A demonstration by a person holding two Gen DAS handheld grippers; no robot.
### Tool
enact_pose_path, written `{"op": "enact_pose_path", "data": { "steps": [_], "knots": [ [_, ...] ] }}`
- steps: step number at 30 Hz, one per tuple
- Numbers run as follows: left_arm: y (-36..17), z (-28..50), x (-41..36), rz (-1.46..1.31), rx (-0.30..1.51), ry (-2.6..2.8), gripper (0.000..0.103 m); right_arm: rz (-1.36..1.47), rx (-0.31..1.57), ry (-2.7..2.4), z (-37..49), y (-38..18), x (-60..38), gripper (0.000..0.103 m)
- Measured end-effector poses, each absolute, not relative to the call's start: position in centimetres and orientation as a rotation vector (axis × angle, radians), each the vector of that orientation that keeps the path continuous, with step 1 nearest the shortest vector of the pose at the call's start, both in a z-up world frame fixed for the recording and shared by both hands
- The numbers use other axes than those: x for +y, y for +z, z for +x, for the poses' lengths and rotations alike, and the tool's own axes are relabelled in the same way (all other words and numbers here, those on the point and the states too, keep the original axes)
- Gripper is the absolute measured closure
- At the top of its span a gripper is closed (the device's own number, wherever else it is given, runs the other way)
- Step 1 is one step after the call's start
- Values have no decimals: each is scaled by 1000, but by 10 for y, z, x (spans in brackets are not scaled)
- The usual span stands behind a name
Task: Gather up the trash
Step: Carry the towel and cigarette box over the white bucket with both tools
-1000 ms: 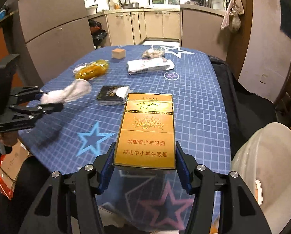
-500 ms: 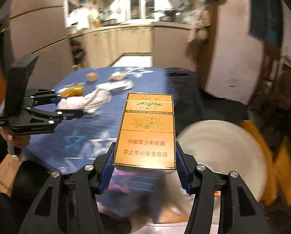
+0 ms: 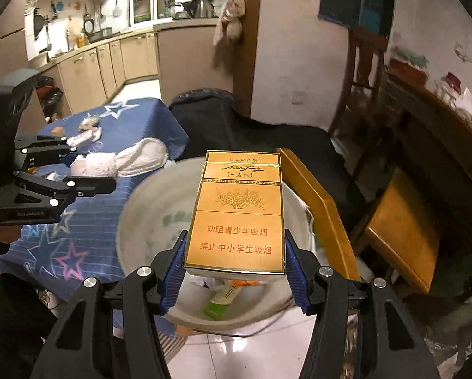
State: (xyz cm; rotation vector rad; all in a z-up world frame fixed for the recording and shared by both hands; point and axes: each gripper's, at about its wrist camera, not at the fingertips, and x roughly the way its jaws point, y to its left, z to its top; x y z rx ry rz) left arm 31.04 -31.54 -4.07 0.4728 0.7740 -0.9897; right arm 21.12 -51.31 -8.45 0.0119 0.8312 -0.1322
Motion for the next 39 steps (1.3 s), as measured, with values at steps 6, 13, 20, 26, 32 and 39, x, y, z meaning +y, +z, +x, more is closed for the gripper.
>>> {"op": "enact_pose_path", "data": {
  "steps": [6,13,20,26,32,39],
  "knots": [
    [-52,313,-353,526,816,-995,67,-8,885,-148,219,-98,-526,46],
    [-63,312,-380,589,839,-987,67,-2,933,-143,232,-112,-533,46],
    [-72,317,-382,608,856,-959,67,-13,952,-130,238,-119,-528,46],
    [-73,318,-385,619,852,-947,67,-11,962,-126,240,-125,-527,46],
    [-75,319,-386,617,850,-934,67,-21,970,-119,242,-127,-525,46],
    [-77,319,-387,619,847,-937,67,-26,972,-112,244,-129,-524,46]
  ]
}}
